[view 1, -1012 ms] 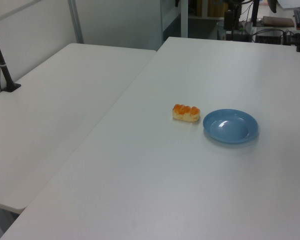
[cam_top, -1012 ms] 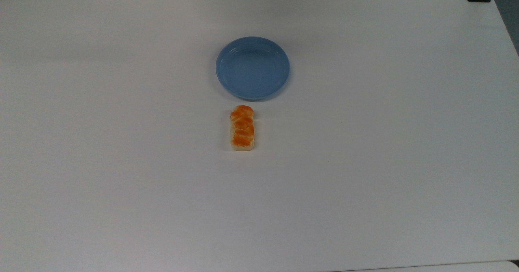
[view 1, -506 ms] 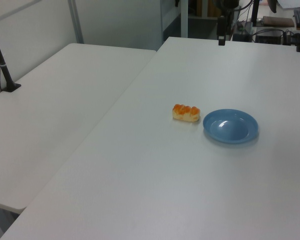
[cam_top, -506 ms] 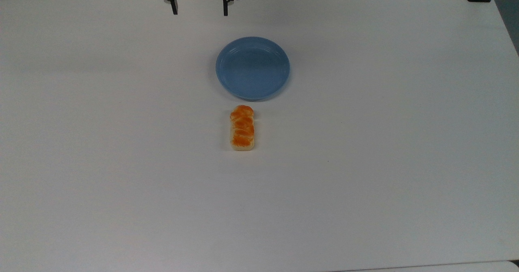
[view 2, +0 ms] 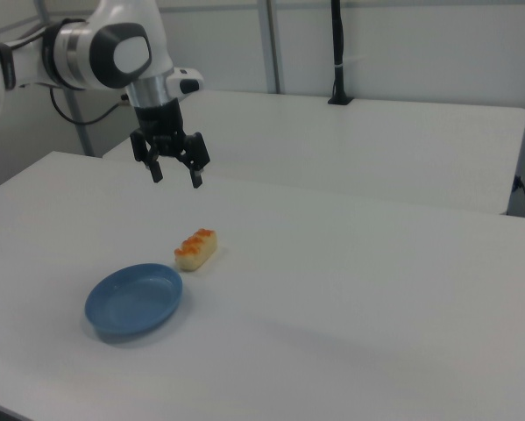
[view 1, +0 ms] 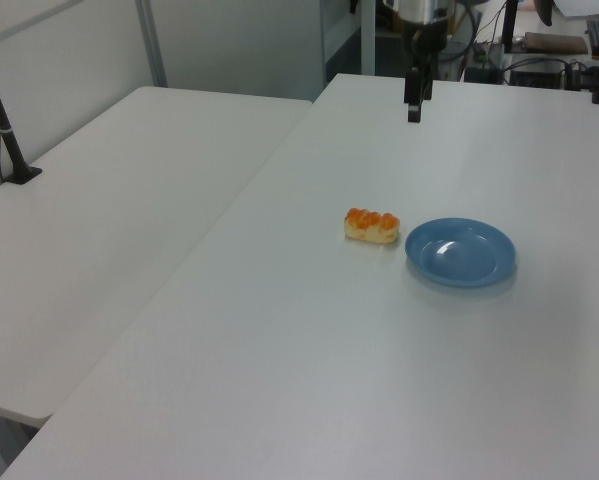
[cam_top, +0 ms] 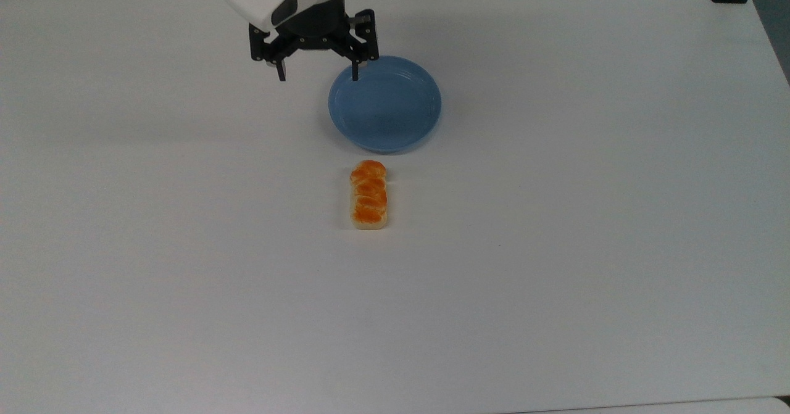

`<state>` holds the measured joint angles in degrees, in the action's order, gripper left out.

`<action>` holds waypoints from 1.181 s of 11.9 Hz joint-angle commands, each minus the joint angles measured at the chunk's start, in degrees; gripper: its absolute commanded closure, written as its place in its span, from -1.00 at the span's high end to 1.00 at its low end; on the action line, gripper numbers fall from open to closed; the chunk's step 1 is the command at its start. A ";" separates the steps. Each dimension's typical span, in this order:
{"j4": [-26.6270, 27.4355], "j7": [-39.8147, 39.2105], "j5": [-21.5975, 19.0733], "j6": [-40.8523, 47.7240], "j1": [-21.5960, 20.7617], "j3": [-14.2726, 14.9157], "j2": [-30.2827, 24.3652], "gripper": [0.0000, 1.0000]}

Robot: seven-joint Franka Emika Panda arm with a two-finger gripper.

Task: Put the bread on a plate
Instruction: 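Move the open gripper over the orange-topped bread roll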

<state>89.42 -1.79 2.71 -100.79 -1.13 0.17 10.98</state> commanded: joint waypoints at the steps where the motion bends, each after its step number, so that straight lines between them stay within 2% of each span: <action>1: -0.38 -0.41 -0.69 -2.82 -1.77 0.45 3.25 1.00; 9: -0.30 -0.23 -0.42 -10.47 -1.95 0.45 11.33 1.00; 14: -0.30 8.02 0.02 -16.18 -4.32 0.36 16.43 1.00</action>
<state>89.32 2.57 2.71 -114.38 -4.05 0.02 26.00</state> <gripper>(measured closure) 0.000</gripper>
